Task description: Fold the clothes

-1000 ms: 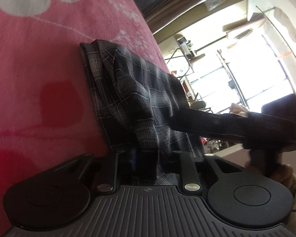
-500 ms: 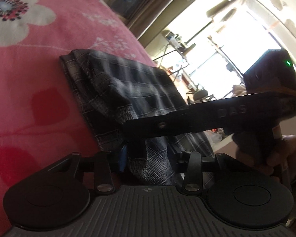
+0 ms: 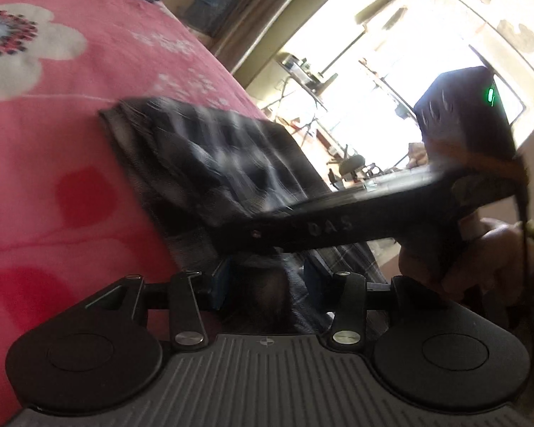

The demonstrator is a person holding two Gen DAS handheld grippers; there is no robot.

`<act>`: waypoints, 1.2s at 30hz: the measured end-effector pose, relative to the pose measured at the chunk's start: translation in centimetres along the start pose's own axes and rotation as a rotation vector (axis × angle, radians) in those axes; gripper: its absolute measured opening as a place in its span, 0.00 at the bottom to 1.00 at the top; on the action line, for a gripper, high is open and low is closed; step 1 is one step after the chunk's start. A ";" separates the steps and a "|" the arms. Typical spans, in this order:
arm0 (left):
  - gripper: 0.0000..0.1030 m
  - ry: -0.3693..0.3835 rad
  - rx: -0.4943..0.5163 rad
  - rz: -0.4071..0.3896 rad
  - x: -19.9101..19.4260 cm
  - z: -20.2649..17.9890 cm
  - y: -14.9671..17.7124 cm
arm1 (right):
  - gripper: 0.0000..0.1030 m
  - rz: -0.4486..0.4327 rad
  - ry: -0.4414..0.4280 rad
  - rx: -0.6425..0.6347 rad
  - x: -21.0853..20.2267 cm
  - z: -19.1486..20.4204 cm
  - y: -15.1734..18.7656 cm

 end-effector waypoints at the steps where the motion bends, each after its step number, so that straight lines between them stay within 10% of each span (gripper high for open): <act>1: 0.47 -0.007 -0.018 -0.010 -0.7 0.6 -0.2 | 0.11 -0.005 0.004 -0.004 -0.1 -0.1 0.0; 9: 0.46 -0.073 -0.150 -0.070 -3.5 4.3 -2.2 | 0.09 -0.057 -0.013 0.019 -1.2 -0.2 -0.3; 21: 0.36 -0.012 -0.612 -0.141 0.7 10.7 -3.2 | 0.09 -0.118 -0.036 0.045 -2.0 -0.1 -0.3; 36: 0.39 0.112 -0.712 -0.141 2.4 10.4 -4.6 | 0.09 -0.146 -0.074 0.104 -2.5 -0.5 -0.2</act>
Point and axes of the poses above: each gripper's, at about its wrist camera, not at the fingertips, and x roughly the way its jaws point, z to its left, y to its underside, the point moved 10 cm from there along x, roughly the way its jaws point, and after that the axes turned 12 degrees about x, right-handed, at the moved point
